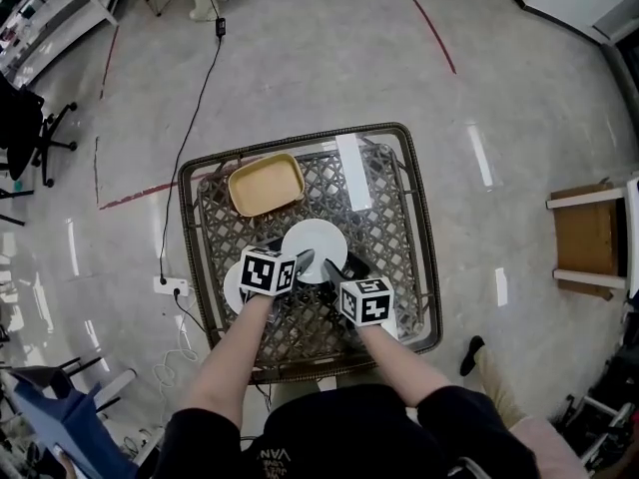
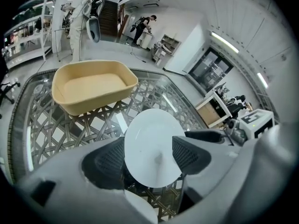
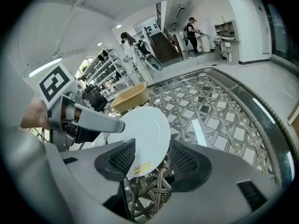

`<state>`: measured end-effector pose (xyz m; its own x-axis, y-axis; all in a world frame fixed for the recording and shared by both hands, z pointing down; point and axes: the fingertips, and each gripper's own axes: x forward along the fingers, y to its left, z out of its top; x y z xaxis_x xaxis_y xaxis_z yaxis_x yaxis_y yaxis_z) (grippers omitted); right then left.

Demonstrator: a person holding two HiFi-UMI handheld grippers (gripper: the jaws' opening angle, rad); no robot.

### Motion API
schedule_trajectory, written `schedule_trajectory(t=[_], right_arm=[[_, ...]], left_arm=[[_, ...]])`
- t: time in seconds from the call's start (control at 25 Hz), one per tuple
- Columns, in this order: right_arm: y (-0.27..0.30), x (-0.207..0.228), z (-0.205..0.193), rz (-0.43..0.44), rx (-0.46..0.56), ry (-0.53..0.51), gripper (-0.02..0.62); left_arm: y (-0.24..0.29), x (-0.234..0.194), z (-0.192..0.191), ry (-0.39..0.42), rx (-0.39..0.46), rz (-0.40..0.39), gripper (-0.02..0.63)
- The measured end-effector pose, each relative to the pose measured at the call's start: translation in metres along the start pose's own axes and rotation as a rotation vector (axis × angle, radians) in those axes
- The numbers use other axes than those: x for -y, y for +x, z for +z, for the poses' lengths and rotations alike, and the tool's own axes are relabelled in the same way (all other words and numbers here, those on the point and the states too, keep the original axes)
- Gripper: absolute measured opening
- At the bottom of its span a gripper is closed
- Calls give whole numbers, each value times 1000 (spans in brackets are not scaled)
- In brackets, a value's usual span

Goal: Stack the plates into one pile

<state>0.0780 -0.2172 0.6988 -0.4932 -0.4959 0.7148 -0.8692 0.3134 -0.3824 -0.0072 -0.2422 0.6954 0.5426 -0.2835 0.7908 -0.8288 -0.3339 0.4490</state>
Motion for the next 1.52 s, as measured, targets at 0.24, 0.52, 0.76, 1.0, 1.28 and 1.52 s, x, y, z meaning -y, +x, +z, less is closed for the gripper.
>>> schedule_trajectory(t=[0.24,0.52,0.76,1.0,1.28,1.52], right_arm=[[-15,-3,14,-28,57,4,207],[-29,-27,30,-8,98,-40,192],[-27,-71,20,47,75,-78,192],[-17,-112,-5,104,24,-120,192],[3,-144,-33,145,-50,-177,190],[21,-157,-43,149,-92,-217,190]], left_arm=[[-13,9,4,-16,37,-18,319],[-46,9,1,-48,96,-10,319],[-86,-9,-25,-96,123,35,319],[-112,-29,-66,-175,144,71,319],[-125,-56,-110,-240,123,119,319],[-127,-72,-127,-273,110,150,319]])
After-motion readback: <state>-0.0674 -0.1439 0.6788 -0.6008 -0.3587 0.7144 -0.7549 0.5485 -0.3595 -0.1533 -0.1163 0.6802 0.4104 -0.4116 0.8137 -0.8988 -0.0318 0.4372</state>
